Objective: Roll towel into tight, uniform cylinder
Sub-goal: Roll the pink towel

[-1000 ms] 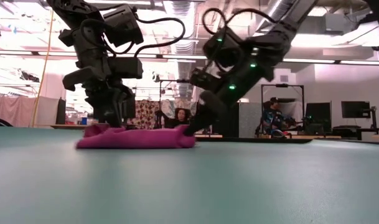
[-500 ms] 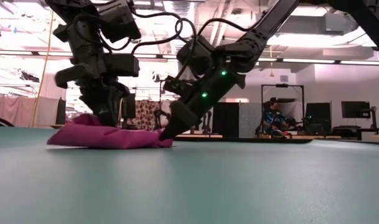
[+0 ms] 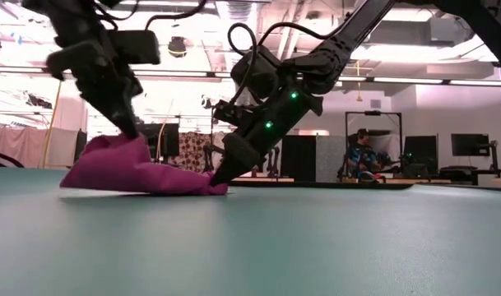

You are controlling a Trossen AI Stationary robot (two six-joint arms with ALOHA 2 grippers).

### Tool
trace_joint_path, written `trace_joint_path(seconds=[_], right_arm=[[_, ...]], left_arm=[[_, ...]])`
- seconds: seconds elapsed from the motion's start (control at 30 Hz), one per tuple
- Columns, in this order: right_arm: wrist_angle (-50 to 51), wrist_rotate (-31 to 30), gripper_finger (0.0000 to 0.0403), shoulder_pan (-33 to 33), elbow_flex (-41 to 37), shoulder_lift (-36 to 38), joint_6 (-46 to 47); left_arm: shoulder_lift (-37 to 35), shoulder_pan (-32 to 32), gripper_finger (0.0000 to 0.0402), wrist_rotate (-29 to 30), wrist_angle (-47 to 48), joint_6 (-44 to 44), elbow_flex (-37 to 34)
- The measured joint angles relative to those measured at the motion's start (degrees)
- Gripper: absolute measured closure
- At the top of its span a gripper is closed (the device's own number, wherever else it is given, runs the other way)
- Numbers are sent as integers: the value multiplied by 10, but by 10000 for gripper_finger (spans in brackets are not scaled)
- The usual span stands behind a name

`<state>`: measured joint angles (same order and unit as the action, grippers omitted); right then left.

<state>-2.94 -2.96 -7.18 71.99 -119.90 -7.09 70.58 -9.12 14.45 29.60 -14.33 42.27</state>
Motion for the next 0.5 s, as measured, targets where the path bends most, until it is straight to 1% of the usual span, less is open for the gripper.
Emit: trace_joint_path(seconds=[0.1,0.2,0.5], right_arm=[[0,0,365,0,0,0,0],[0,0,365,0,0,0,0],[-1,0,365,0,-1,-1,1]], left_arm=[[-2,-37,401,46,36,-53,0],[-3,-71,401,89,33,-101,-14],[-2,-152,401,111,-48,-264,-96]])
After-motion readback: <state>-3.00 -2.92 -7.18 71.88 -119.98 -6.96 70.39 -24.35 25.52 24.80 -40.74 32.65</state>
